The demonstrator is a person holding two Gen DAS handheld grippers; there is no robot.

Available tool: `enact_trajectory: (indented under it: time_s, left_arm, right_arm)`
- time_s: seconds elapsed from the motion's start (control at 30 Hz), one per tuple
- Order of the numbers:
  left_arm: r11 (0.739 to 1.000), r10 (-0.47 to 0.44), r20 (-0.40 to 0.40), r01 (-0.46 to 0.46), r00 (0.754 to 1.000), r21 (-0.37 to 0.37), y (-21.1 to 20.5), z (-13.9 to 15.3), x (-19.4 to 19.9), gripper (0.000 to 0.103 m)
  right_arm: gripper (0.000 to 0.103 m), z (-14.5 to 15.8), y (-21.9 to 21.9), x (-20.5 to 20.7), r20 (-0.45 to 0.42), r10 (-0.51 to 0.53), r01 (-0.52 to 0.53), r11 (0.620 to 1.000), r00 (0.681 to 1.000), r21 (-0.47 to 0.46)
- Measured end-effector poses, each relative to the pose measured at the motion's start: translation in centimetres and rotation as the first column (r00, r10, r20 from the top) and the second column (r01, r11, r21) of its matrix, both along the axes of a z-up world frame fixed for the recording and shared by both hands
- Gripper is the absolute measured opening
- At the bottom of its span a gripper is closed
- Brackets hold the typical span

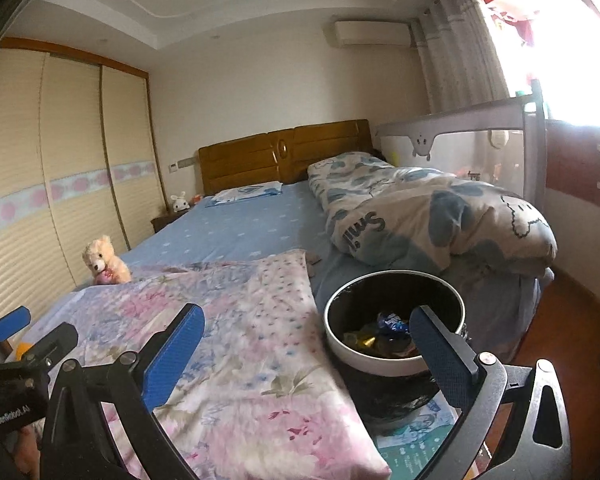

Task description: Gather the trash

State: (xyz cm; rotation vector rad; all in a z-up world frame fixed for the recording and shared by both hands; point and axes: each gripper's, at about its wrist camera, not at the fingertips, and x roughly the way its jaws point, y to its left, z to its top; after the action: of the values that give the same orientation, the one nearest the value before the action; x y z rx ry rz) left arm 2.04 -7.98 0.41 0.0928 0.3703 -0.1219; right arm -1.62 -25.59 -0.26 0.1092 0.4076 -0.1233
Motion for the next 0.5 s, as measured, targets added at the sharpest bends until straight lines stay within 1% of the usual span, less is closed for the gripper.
enact_trajectory:
  time_s: [0.07, 0.27, 0.5]
  left_arm:
    - [1.0, 0.005, 0.003, -0.005, 1.0, 0.005, 0.01, -0.04, -0.32, 0.103]
    - [1.0, 0.011, -0.003, -0.011, 1.0, 0.009, 0.06, -0.08, -0.43, 0.103]
    - [1.0, 0.011, 0.005, -0.011, 1.0, 0.005, 0.09, -0.05, -0.43, 0.103]
  right_arm:
    - [0.103, -0.05, 0.36, -0.12, 0.003, 0.005, -0.005, 1.0, 1.0, -0.013]
    - [0.103, -0.15, 0.67, -0.26, 0.007, 0.006, -0.006, 1.0, 1.0, -0.013]
    - [0.103, -0.29, 0.42, 0.01, -0.008, 0.013, -0.013, 1.0, 1.0, 0.002]
